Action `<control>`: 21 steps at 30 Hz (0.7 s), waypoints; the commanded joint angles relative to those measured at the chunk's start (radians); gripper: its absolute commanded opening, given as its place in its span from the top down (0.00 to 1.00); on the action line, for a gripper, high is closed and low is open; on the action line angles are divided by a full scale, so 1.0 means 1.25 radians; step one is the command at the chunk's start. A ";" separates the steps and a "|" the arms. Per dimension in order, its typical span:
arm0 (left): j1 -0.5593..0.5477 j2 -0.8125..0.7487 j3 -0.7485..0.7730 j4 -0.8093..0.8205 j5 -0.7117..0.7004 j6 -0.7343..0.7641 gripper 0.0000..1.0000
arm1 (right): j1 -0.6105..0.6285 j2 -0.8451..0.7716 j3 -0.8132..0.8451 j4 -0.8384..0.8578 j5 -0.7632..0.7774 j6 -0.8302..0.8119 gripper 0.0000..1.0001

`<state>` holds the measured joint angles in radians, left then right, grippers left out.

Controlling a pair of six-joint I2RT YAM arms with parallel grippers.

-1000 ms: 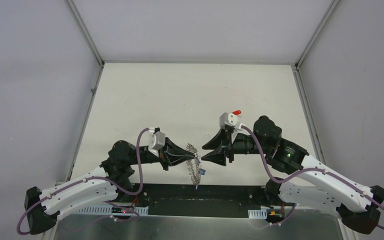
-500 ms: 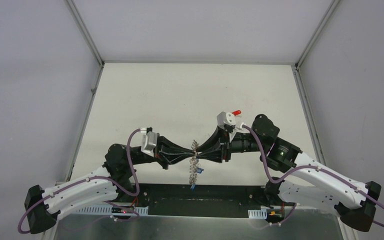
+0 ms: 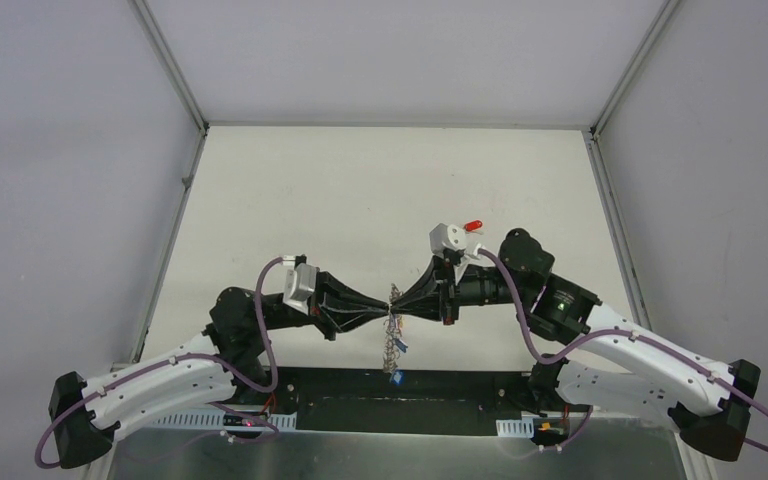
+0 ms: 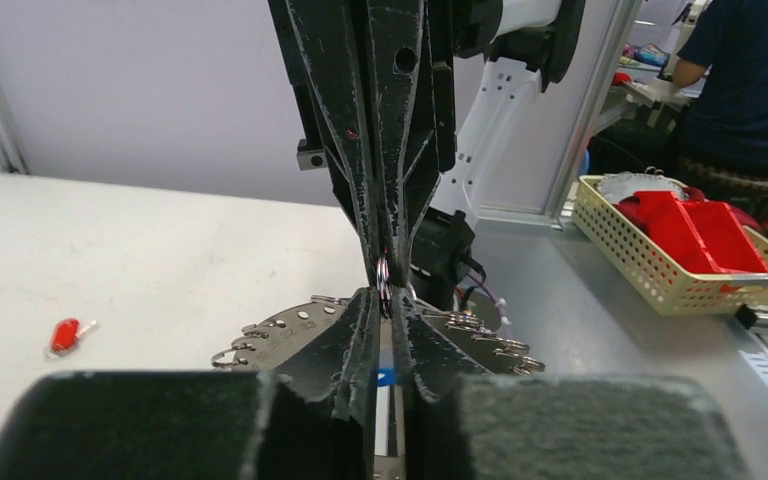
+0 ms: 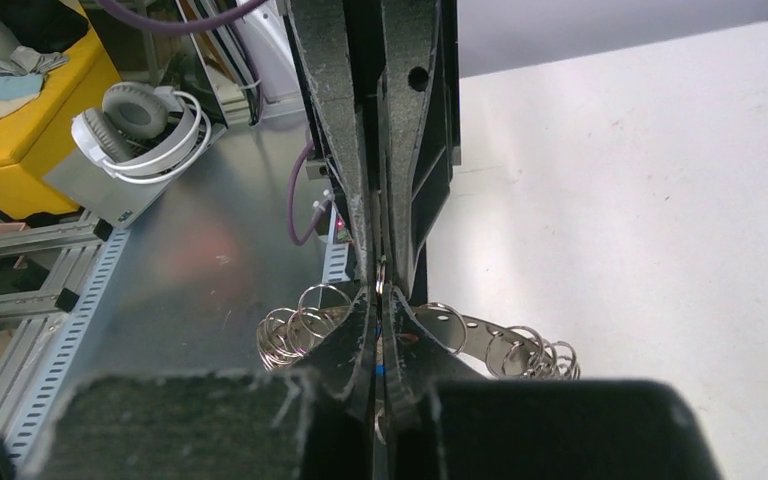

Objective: Put the keys on the keyring

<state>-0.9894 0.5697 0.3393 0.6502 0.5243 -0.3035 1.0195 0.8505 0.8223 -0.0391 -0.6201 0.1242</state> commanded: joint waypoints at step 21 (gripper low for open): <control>-0.008 0.081 0.279 -0.574 0.074 0.188 0.65 | 0.002 0.203 0.341 -0.574 -0.013 -0.095 1.00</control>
<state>-0.9894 0.6342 0.6373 -0.0143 0.5545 -0.1143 1.0218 1.0809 1.1618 -0.6960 -0.5850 0.0200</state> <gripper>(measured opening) 0.381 0.009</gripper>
